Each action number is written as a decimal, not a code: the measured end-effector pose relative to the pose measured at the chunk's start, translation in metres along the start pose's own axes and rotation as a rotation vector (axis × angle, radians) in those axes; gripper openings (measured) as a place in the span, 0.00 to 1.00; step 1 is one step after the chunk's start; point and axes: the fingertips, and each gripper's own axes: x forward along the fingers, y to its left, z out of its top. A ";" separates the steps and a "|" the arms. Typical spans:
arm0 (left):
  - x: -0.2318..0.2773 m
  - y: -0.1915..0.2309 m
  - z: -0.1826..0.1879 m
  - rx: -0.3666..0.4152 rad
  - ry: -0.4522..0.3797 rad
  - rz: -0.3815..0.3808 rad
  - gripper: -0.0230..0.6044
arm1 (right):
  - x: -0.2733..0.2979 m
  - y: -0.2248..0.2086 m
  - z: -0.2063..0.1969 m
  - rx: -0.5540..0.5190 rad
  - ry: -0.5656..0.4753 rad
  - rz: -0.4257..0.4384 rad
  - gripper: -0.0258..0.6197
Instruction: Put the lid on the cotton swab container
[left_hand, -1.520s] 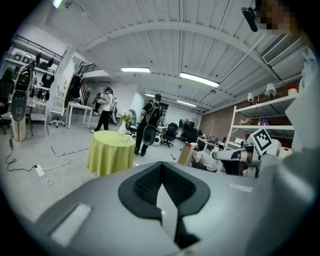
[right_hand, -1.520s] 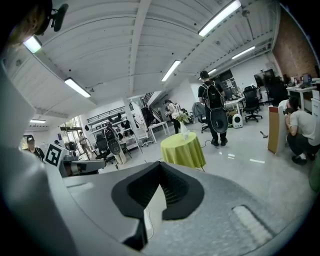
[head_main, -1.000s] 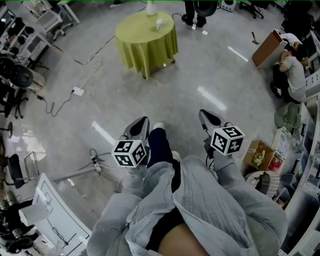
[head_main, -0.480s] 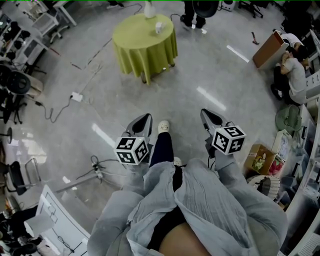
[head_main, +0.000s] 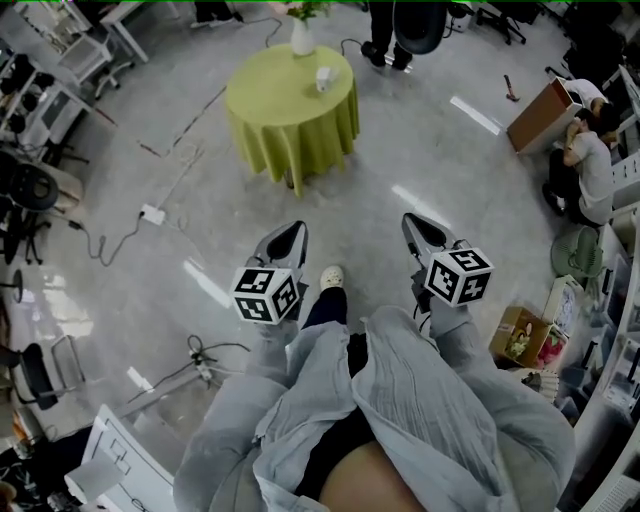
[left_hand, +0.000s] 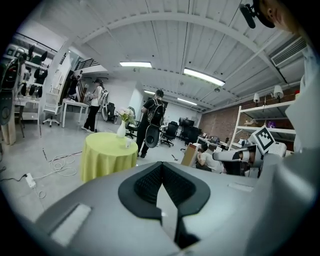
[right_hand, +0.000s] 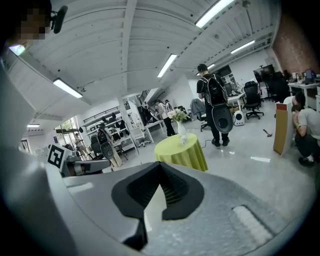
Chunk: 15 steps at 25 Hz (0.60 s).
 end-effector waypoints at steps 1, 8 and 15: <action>0.007 0.004 0.005 0.003 -0.003 -0.005 0.06 | 0.007 -0.003 0.004 0.001 0.000 -0.005 0.04; 0.042 0.035 0.030 0.001 -0.002 -0.022 0.06 | 0.052 -0.013 0.029 0.011 -0.001 -0.015 0.04; 0.064 0.072 0.046 -0.005 0.005 -0.012 0.06 | 0.093 -0.023 0.047 0.015 0.001 -0.024 0.04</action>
